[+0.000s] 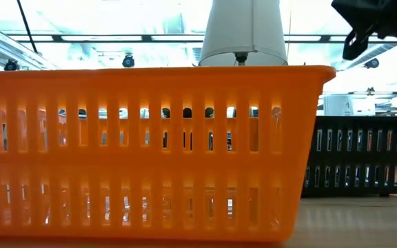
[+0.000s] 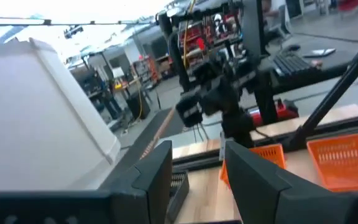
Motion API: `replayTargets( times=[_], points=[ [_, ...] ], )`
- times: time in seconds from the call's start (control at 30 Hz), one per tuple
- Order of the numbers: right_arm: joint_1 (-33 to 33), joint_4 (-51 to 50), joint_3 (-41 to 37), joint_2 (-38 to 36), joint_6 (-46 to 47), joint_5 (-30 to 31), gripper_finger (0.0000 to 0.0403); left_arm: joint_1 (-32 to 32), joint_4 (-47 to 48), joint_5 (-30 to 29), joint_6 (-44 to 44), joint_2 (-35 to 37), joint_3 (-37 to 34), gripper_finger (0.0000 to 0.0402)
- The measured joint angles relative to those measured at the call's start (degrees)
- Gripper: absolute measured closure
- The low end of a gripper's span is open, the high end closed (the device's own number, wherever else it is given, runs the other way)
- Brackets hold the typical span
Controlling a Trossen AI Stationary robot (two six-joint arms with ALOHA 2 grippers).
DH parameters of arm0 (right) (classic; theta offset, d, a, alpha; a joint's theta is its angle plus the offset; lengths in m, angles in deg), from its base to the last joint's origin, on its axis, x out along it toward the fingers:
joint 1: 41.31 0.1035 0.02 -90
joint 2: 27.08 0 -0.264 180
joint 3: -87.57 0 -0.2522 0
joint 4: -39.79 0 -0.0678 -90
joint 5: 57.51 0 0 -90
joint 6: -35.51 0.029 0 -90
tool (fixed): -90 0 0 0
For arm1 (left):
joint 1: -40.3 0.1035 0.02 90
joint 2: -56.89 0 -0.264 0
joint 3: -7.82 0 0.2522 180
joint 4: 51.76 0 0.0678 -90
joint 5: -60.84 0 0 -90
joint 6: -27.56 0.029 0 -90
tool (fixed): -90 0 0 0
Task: Stack baskets by color
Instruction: Stack the middle black bin into the top black bin
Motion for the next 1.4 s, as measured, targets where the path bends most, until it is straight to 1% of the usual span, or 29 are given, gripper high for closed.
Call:
replayTargets(
  times=[0.17, 0.27, 0.37, 0.57, 0.67, 0.77, 0.83, 0.97, 1.1, 1.17, 1.23, 1.33, 1.4],
  points=[
    [0.4, -0.3, 3.7, 5.6, 1.1, 0.0, 0.0394, 0.0, -0.1, 0.2, -5.0, 0.0, -2.3, 0.0269],
    [0.4, -4.3, 6.8, 9.7, 3.0, 0.0, 0.0394, -0.2, -0.1, 0.2, -7.8, 0.0, -3.2, 0.0269],
    [0.4, -12.6, 11.3, 13.7, 4.6, 0.2, 0.0394, -0.6, -0.2, 0.2, -10.6, 0.0, -4.0, 0.0269],
    [0.4, -36.5, 23.7, 21.8, 9.0, 6.2, 0.0394, -1.2, -0.2, 0.3, -11.9, 0.0, -5.5, 0.0269],
    [0.4, -47.2, 29.1, 25.9, 9.3, 7.3, 0.0394, -1.2, -0.2, 0.3, -11.9, 0.0, -5.7, 0.0269],
    [0.4, -52.1, 32.2, 29.6, 8.8, 7.9, 0.0391, -1.1, -0.4, 0.3, -11.4, 0.0, -5.7, 0.0269],
    [0.4, -53.9, 33.8, 32.0, 7.5, 7.4, 0.038, -1.1, -0.7, 0.3, -9.7, 0.0, -5.7, 0.0269],
    [0.4, -57.6, 36.0, 37.1, 2.6, 5.3, 0.0334, -1.0, -0.6, -1.0, -5.5, 0.1, -5.7, 0.0269],
    [0.3, -62.3, 38.1, 41.3, -7.7, 5.8, 0.028, -1.0, -0.6, -2.9, -0.8, 0.1, -5.7, 0.0269],
    [0.2, -64.9, 38.1, 43.4, -14.3, 6.2, 0.0259, -1.0, -0.7, -3.1, 0.6, 0.1, -5.7, 0.0269],
    [0.2, -64.9, 38.1, 45.7, -22.5, 7.3, 0.0243, -1.0, -0.6, -3.5, 1.5, 0.1, -5.7, 0.0269],
    [0.2, -64.9, 38.1, 48.7, -35.0, 8.1, 0.0227, -1.0, -0.6, -4.2, 2.2, 0.1, -5.7, 0.0269],
    [0.1, -64.3, 38.1, 51.4, -41.4, 9.5, 0.0224, -0.9, -0.6, -4.3, 2.5, 0.1, -5.7, 0.0269]
  ],
)
